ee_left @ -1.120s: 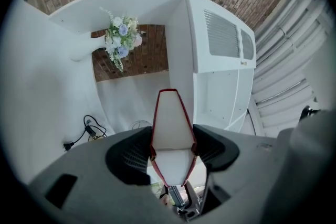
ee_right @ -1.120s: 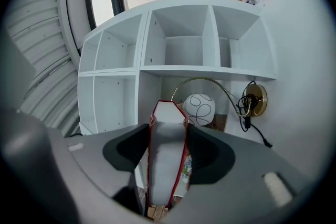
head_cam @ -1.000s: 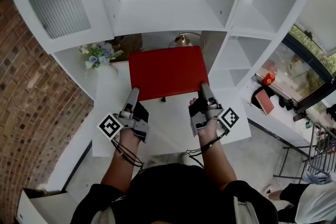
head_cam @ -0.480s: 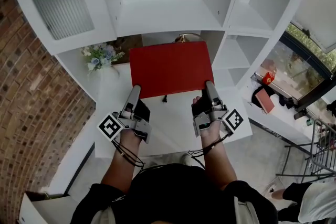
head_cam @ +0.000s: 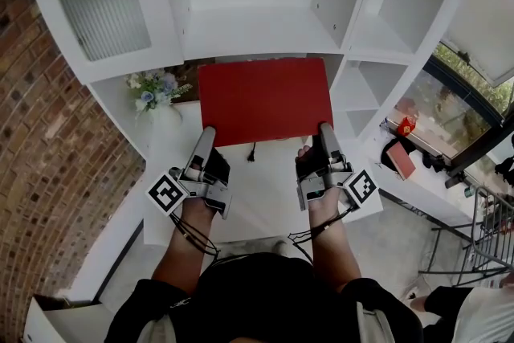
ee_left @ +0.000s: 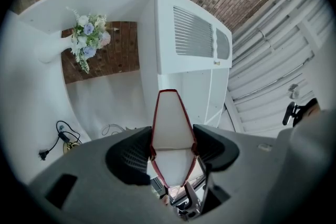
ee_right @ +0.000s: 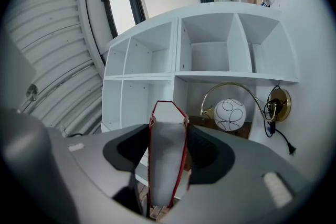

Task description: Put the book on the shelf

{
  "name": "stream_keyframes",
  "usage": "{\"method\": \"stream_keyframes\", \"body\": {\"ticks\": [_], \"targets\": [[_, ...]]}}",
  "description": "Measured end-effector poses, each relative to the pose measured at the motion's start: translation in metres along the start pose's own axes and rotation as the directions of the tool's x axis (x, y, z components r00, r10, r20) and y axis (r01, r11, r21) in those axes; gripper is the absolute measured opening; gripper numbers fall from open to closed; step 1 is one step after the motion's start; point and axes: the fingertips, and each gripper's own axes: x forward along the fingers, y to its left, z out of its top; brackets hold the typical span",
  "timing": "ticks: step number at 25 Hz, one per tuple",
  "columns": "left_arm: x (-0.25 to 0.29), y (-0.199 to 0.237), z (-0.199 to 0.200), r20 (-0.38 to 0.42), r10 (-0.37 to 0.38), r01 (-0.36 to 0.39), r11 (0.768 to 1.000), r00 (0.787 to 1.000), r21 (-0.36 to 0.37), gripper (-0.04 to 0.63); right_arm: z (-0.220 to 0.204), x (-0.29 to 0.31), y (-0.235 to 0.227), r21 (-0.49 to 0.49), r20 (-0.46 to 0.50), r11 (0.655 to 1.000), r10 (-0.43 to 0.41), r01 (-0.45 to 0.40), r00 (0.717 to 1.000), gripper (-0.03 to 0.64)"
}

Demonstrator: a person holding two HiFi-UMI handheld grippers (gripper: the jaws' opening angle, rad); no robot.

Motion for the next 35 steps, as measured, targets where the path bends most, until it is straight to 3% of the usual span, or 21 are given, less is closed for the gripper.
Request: {"method": "stream_keyframes", "body": {"ticks": [16,30,35], "targets": [[0.035,-0.030,0.021,0.021,-0.084,0.082,0.995,0.996,0.051,0.252,0.015,0.046,0.039,-0.032,-0.007,0.993,0.111,-0.111,0.994,0.233],[0.092,-0.026,0.054,0.086,0.040,-0.044,0.998,0.996,0.043,0.255,0.027,0.105,0.025,0.048,-0.030,0.997,-0.059,0.060,0.998,0.236],[0.111,-0.022,0.063,0.098,0.052,-0.057,0.997,0.994,0.050,0.256,0.033,0.123,0.026,0.038,-0.021,0.996,-0.075,0.076,0.997,0.238]]}}
